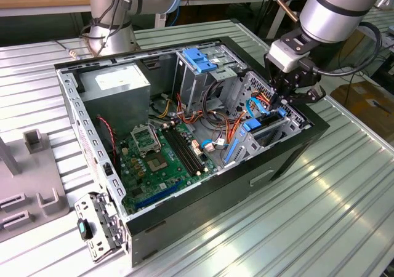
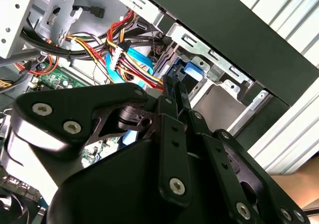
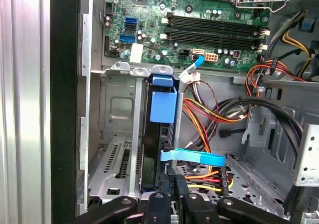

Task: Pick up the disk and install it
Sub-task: 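Insert the second disk wire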

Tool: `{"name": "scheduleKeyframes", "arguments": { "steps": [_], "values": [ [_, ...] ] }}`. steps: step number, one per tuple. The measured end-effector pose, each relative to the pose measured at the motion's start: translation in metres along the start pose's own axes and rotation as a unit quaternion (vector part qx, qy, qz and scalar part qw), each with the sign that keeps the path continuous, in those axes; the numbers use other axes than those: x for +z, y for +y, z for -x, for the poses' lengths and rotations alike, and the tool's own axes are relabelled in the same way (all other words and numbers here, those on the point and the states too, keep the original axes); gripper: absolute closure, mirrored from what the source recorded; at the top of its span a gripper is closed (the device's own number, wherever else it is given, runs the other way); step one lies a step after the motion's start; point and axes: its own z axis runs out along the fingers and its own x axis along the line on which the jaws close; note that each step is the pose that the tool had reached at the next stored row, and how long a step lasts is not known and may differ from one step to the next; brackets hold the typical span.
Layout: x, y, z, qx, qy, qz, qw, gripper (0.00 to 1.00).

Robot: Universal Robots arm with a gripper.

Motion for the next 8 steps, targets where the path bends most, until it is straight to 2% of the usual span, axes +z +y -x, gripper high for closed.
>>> {"name": "scheduleKeyframes", "arguments": {
  "steps": [4,6,8],
  "values": [
    [0.0002,0.0001,0.0,0.003,0.0003,-0.0002,1.0,0.84],
    [0.0001,0.0001,-0.0001,0.013,0.0023,-0.0008,0.99991,0.84],
    [0.0002,0.0001,-0.0001,0.016,0.0028,-0.001,0.99986,0.84]
  ]
}}
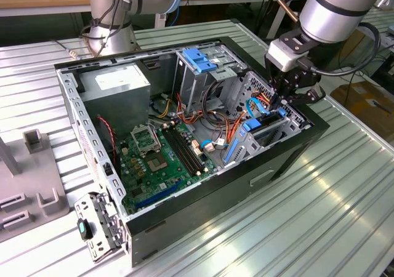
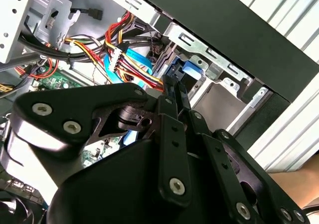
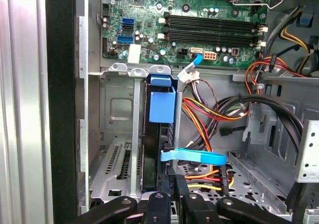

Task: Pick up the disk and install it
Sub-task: 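Insert the second disk wire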

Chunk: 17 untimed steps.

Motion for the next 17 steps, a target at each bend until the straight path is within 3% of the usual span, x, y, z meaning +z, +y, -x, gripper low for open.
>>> {"name": "scheduleKeyframes", "arguments": {
  "steps": [17],
  "values": [
    [0.0059,0.0027,-0.0022,0.0,0.0001,0.0,1.0,0.84]
  ]
}}
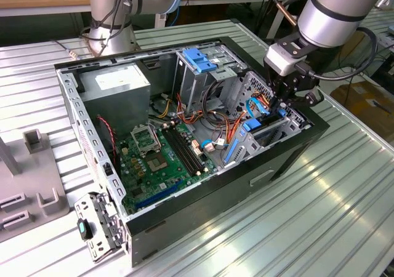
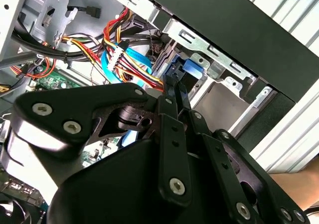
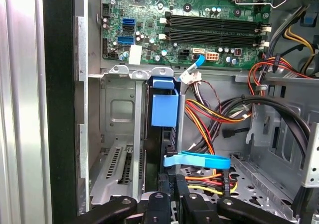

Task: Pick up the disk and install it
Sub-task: 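Insert the second disk wire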

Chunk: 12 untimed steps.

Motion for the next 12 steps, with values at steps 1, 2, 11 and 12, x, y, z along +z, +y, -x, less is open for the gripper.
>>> {"name": "scheduleKeyframes", "arguments": {
  "steps": [1,2,11,12],
  "values": [
    [0.0,0.0,0.0,0.0,0.0,0.0,1.0,0.84],
    [0.0001,0.0,0.0,0.0,0.0,0.0,1.0,0.84],
    [0.0026,0.0005,-0.001,0.0,-0.0001,0.0,1.0,0.84],
    [0.0027,0.0005,-0.001,0.0,0.0,0.0,1.0,0.84]
  ]
}}
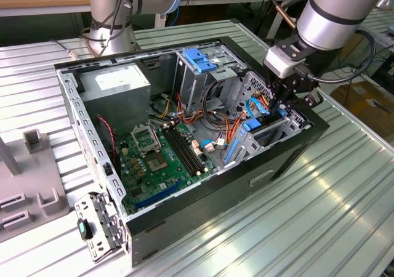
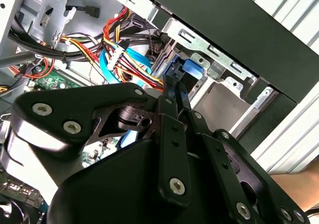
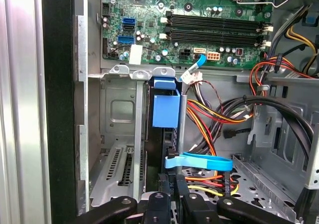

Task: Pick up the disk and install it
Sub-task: 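Insert the second disk wire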

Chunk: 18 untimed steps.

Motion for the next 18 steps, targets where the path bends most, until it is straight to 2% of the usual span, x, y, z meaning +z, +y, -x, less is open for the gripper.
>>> {"name": "scheduleKeyframes", "arguments": {
  "steps": [12,18],
  "values": [
    [0.0028,0.0005,-0.0002,0.0,-0.0001,0.0,1.0,0.84],
    [0.0063,0.0011,-0.0004,0.0,-0.0001,0.0,1.0,0.84]
  ]
}}
